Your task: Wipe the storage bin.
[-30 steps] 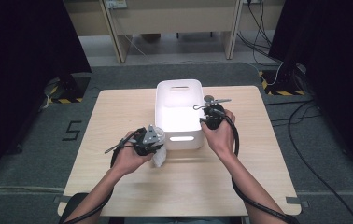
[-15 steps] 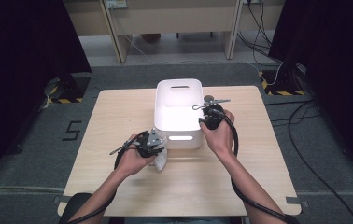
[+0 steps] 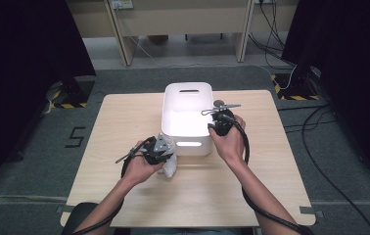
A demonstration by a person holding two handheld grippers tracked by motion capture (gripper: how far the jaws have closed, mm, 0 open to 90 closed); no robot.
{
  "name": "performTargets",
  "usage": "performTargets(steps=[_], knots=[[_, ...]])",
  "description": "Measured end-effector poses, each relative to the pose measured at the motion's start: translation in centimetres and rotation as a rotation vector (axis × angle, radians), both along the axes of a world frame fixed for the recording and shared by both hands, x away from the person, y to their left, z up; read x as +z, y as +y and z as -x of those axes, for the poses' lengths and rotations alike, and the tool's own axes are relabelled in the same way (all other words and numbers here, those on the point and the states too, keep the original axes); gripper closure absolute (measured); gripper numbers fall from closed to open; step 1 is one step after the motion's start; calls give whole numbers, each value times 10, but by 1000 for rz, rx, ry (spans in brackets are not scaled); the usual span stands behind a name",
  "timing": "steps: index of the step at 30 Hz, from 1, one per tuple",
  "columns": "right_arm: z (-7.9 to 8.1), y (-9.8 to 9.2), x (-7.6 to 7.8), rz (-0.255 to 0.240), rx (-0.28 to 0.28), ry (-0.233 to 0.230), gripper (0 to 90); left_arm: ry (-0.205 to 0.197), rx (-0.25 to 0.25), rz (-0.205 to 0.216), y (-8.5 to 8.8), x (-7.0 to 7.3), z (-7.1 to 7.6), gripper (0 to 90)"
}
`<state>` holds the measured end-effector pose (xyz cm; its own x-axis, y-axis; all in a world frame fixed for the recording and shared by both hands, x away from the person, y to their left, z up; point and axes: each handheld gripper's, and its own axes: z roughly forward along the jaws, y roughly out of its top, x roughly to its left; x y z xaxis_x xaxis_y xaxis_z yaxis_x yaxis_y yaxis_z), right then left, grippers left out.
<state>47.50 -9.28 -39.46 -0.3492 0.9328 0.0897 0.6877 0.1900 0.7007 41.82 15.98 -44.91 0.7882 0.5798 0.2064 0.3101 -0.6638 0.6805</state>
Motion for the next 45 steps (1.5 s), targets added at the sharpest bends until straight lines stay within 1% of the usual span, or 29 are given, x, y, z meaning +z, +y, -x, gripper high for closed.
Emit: performTargets(steps=[1,5,9,12,18,22,26,29,39,43,45], knots=[[0,0,0,-3,-2,2,722,1,0,6,-1,2,0,778],[0,2,0,-3,4,0,712,-17,-1,19,-2,12,1,778],[0,3,0,-4,4,0,707,-34,-4,24,-5,23,2,778],[0,3,0,-2,5,-2,707,-40,-13,20,-7,31,3,778],[0,3,0,-1,7,-3,706,-40,-16,13,-8,36,3,778],[0,3,0,1,10,-4,706,-36,-16,7,-9,37,3,778],[0,3,0,2,11,-5,706,-32,-16,11,-9,36,2,778],[0,3,0,0,10,-5,705,-30,-17,1,-11,34,2,778],[1,5,0,4,12,-7,702,-29,-21,-22,-15,23,3,778],[1,5,0,4,15,-10,702,-22,-26,-44,-18,17,2,778],[1,5,0,2,14,-10,701,-12,-27,-45,-19,13,1,778]])
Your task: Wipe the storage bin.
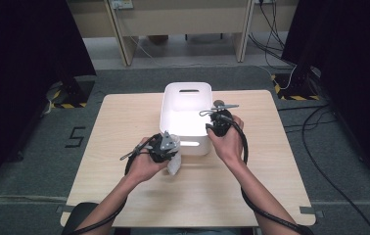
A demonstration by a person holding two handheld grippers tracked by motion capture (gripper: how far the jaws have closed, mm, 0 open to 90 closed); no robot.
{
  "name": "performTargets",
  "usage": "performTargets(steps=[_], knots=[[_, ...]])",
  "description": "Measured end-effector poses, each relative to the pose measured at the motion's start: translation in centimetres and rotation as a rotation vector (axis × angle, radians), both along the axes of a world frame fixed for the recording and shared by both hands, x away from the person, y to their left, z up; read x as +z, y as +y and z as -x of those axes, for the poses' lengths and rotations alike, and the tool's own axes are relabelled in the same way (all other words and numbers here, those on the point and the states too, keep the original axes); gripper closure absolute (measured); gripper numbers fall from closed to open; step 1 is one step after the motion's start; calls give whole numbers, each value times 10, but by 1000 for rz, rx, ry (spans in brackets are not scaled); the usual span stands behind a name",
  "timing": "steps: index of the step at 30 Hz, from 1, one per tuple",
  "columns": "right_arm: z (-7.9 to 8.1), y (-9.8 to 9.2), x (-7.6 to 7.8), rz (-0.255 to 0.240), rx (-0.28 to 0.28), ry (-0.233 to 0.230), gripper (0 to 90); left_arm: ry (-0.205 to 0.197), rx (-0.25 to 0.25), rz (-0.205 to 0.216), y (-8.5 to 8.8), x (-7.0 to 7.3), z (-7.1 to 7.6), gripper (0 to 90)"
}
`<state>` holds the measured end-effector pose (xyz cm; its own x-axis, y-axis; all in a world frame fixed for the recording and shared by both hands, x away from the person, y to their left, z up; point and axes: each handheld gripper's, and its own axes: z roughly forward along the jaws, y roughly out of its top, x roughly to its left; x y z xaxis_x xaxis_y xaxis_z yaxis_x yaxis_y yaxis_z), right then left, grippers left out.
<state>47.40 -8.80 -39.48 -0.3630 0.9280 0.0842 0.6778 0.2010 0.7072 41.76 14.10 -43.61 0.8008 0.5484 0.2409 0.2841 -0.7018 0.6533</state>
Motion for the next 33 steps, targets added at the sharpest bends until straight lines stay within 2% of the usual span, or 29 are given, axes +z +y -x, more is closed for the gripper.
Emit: performTargets(steps=[6,11,19,25,33], knots=[[0,0,0,0,0,-1,701,24,2,-2,-2,-11,-3,778],[0,0,0,0,1,-1,700,26,6,-7,-4,-18,-4,778],[0,0,0,-2,0,-2,700,31,6,-12,-6,-21,-5,779],[0,0,0,-2,-1,-2,700,23,1,12,-7,-16,-4,779],[-1,0,0,-3,-3,0,698,-3,-13,33,-12,3,-1,779]])
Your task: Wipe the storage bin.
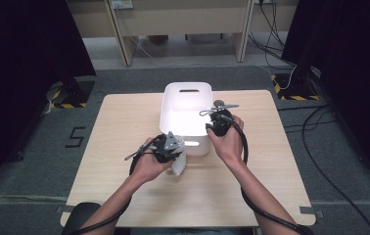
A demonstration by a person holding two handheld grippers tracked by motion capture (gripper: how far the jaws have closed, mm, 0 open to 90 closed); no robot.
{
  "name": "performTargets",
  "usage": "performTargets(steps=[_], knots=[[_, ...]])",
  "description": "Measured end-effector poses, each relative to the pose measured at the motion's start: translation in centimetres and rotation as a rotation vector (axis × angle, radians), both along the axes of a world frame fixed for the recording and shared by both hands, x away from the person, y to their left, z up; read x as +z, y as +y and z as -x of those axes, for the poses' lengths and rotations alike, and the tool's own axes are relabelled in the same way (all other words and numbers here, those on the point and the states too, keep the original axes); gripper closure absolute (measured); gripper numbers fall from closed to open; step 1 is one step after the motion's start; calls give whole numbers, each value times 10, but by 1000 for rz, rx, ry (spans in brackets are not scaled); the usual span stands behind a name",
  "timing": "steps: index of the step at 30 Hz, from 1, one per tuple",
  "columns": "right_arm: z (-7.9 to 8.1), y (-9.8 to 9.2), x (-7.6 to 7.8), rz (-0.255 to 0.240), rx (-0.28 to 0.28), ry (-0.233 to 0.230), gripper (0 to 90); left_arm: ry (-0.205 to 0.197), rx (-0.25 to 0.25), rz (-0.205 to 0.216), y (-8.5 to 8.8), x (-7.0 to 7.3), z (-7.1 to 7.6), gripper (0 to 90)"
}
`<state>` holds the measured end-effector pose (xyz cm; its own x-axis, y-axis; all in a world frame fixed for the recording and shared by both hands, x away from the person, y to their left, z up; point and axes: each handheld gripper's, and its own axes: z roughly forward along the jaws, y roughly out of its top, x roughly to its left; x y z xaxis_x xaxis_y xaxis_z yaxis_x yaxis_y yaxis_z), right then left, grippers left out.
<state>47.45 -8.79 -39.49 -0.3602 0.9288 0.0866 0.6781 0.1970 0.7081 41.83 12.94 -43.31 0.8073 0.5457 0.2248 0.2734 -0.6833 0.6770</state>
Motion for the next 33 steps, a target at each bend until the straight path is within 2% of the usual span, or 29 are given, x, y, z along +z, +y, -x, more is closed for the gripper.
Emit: performTargets(steps=[6,8,18,24,33], knots=[[0,0,0,1,0,-2,697,-3,0,7,-3,9,0,779],[0,0,0,1,2,-2,697,3,3,21,-4,10,0,779],[0,1,0,-1,-1,1,697,-1,-4,7,-8,13,0,779],[1,1,0,0,3,-4,694,6,-6,7,-10,8,-2,779],[1,1,0,-1,6,-8,690,-11,-10,-6,-14,1,-2,779]])
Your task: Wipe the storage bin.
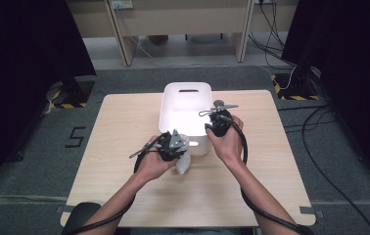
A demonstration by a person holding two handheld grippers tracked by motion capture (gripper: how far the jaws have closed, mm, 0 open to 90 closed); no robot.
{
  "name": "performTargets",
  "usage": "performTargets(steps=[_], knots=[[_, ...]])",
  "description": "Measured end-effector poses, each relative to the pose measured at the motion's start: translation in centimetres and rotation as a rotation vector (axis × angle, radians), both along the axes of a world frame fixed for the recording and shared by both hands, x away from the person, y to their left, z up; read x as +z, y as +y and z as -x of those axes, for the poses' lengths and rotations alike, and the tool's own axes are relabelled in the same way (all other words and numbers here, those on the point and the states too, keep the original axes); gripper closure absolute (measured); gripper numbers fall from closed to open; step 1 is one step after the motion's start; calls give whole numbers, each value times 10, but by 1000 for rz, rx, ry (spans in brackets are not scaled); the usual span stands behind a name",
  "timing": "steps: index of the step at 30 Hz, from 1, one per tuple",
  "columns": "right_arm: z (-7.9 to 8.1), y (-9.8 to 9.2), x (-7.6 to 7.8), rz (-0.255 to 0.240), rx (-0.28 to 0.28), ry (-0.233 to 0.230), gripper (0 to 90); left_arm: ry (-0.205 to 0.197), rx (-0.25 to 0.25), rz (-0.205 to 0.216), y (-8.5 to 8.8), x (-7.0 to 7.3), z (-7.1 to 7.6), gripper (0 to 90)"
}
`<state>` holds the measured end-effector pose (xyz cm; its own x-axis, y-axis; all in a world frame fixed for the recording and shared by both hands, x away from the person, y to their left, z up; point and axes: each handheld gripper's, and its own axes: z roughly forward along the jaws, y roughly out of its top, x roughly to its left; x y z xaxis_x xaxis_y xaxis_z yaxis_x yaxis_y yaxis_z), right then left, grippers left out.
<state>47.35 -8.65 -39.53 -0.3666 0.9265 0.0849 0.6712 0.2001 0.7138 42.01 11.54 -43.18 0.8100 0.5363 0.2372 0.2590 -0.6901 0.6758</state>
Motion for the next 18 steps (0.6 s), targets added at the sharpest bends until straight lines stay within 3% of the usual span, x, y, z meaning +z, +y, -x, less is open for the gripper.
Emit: performTargets(steps=[3,6,18], knots=[[0,0,0,-3,0,4,688,7,0,3,-2,-4,0,779],[0,0,0,-1,1,3,688,2,-6,-22,-5,-8,0,780],[0,-1,0,-5,-1,3,687,43,-11,-22,-11,-22,-4,780]])
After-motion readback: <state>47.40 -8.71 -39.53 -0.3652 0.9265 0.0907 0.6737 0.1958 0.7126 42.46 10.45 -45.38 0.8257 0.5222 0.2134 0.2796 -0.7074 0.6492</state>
